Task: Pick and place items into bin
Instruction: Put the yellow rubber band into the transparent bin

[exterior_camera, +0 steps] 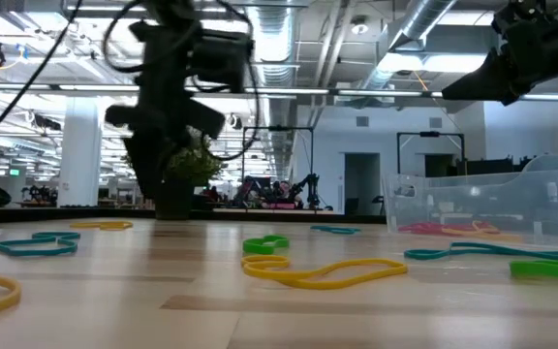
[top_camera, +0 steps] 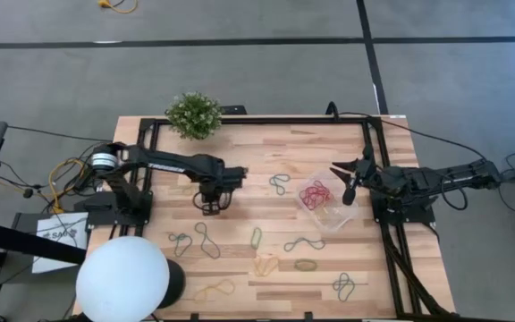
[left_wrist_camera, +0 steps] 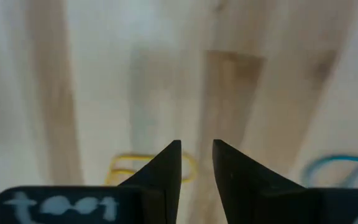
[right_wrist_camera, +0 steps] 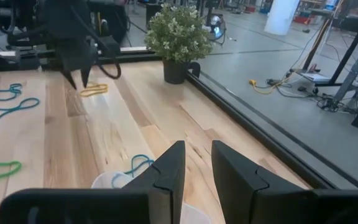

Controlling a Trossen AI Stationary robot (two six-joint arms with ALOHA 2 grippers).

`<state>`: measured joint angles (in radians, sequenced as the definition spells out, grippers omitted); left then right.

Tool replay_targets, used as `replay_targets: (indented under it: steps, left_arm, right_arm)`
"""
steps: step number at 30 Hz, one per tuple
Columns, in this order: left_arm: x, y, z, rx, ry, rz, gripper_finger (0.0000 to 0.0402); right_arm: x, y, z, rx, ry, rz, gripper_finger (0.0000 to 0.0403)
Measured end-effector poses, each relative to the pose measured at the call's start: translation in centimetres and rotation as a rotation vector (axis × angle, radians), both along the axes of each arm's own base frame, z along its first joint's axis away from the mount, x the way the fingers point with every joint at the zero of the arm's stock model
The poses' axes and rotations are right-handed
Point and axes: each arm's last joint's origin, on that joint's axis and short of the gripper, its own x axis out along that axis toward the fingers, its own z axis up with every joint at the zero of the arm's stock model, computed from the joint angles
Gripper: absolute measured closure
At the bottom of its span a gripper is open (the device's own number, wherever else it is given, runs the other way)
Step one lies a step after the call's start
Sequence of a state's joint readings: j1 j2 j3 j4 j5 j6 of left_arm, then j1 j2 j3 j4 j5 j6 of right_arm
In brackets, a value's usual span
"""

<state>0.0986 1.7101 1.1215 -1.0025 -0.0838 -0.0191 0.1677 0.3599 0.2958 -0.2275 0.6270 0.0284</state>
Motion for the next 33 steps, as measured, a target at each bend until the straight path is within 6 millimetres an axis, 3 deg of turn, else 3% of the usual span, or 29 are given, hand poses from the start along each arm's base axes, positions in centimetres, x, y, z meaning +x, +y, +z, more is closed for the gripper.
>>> replay_targets:
  steps: [7, 14, 22, 29, 33]
  left_arm:
    - [-4.2, 0.9, -2.5, 0.163, -0.193, 0.049, 0.032]
    - [-6.6, 2.7, -4.7, 0.149, -0.187, 0.186, 0.032]
    - [-7.2, 4.2, -3.6, 0.141, -0.206, 0.242, 0.032]
    - [-8.5, 4.0, -1.6, 0.159, -0.227, 0.259, 0.032]
    - [-9.0, 3.8, -1.9, 0.149, -0.221, 0.286, 0.032]
  right_arm:
    - [0.0, 0.0, 0.0, -0.001, 0.001, 0.0, 0.0329]
    - [0.0, 0.0, 0.1, -0.001, -0.005, -0.001, 0.0329]
    - [0.1, 0.0, 0.3, -0.041, -0.014, 0.01, 0.0329]
    - [0.1, 0.0, 0.3, -0.043, -0.012, 0.01, 0.0329]
    - [0.1, 0.0, 0.3, -0.043, -0.009, 0.011, 0.0329]
